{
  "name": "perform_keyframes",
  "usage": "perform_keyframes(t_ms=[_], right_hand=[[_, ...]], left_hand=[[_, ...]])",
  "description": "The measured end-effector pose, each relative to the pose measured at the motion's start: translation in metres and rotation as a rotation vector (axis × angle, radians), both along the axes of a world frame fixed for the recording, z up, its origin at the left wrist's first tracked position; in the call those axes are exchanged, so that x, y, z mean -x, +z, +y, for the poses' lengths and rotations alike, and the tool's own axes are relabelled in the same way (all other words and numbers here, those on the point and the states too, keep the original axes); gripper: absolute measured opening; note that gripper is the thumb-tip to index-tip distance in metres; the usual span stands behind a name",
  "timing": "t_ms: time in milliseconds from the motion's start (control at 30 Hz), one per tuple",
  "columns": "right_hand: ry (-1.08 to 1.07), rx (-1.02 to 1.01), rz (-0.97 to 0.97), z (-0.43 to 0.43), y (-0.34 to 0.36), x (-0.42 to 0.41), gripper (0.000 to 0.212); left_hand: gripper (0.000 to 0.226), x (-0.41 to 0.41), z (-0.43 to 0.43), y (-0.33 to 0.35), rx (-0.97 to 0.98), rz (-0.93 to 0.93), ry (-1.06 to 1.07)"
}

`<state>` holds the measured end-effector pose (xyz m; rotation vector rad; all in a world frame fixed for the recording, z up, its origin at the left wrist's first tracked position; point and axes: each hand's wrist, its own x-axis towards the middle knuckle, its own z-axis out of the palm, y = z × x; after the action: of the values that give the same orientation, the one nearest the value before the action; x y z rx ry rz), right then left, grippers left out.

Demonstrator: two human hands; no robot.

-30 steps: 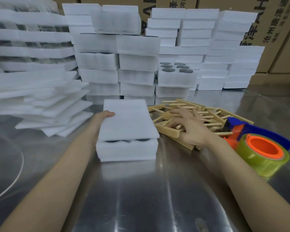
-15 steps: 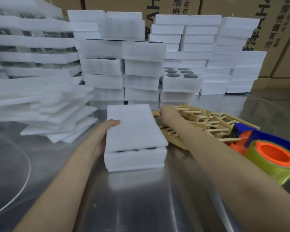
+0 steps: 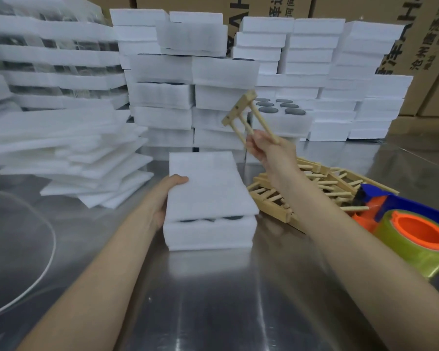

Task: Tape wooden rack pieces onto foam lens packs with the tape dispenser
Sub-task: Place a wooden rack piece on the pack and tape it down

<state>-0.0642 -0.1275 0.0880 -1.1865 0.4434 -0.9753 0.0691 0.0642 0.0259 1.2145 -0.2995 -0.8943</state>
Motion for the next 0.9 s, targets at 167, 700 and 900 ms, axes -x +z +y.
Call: perform_keyframes(t_ms=[167, 700, 900], right_hand=[[0.186, 0.603, 0.283, 0.046, -0.032, 0.025, 0.024], [0.519, 0.753, 0.656, 0.046, -0.048, 0.046, 0.053], [0.65, 0.876, 0.766, 0.044, -0.043, 0.063, 0.111]], left_hand=[[0.03, 0.013, -0.002, -0.002, 0.056, -0.052, 0.068], [0.026, 0.022, 0.002, 0.007, 0.001, -0.22, 0.108], [0.021, 0.023, 0.001, 0.001, 0.061, -0.219, 0.149]])
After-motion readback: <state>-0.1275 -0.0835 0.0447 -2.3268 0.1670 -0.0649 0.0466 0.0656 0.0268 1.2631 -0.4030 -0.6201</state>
